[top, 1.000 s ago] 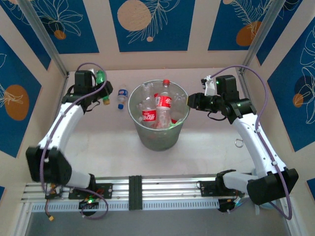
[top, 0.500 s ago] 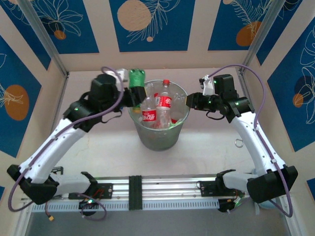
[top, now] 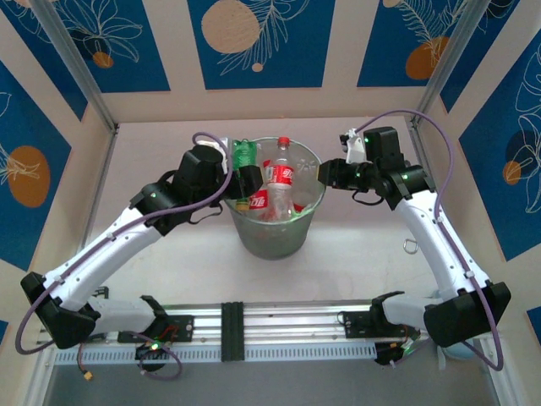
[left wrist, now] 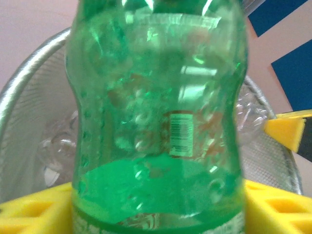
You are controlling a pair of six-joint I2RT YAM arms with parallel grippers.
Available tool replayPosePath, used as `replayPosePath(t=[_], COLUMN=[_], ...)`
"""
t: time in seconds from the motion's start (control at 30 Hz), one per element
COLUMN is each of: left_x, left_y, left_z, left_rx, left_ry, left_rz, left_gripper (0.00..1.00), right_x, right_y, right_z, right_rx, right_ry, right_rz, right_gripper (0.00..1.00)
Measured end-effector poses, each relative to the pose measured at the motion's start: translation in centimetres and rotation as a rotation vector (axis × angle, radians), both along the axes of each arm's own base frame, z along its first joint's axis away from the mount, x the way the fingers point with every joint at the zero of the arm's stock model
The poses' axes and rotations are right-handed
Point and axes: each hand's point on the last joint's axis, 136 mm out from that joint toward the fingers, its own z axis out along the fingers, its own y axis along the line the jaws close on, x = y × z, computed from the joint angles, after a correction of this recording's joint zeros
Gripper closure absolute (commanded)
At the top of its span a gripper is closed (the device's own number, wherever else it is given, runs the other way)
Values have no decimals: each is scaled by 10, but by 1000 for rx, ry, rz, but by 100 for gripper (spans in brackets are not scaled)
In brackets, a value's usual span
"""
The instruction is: Put the plastic bottles in the bin
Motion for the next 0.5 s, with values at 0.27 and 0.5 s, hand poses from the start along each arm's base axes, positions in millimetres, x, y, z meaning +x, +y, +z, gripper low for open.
replayPosePath(t=[0.27,0.5], left_x=[0,4], left_y=[10,26], left_z=[7,19], left_rx=[42,121], left_ry=[-55,-130], left_rz=[6,38], left_gripper=[7,28], right_x=[4,6], right_y=[2,3], right_z=[-3,-3], right_rx=[-3,-5], right_ry=[10,13], right_rz=[4,6], right_gripper=[71,71])
